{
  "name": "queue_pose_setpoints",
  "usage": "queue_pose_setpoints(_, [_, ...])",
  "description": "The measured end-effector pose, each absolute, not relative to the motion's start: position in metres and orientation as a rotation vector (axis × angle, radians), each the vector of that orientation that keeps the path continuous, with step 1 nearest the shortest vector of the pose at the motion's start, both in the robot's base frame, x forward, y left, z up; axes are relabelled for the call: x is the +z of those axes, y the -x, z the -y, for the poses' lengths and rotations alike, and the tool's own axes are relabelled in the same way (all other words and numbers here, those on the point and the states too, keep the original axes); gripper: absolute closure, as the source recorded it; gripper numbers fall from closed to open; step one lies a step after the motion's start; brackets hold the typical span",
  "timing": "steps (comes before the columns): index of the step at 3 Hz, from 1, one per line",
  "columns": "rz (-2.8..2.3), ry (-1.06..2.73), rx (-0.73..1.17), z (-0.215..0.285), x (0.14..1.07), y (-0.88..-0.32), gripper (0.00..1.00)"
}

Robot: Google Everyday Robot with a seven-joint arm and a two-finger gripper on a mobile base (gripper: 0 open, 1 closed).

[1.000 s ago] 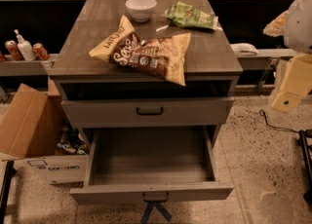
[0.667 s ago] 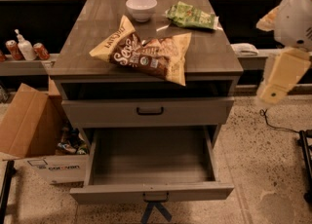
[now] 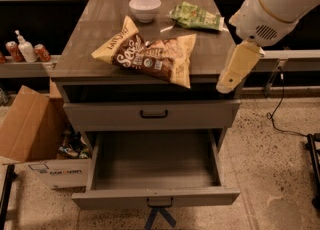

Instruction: Place brown chip bag into middle drawer

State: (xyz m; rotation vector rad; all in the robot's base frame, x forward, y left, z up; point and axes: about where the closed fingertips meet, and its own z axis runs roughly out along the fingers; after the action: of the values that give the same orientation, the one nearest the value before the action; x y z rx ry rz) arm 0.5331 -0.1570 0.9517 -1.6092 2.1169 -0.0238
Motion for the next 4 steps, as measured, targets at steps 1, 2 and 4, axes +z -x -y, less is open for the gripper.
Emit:
queue_pose_setpoints(1, [-2.116, 1.609, -0.024, 0.157, 0.952, -0.533, 0.0])
queue_pose_setpoints(2, [-2.048, 1.593, 0.009, 0.132, 0.951, -0.565, 0.0])
queue_pose_setpoints(4, [-1.918, 1.643, 0.045, 0.048, 0.946, -0.645, 0.0])
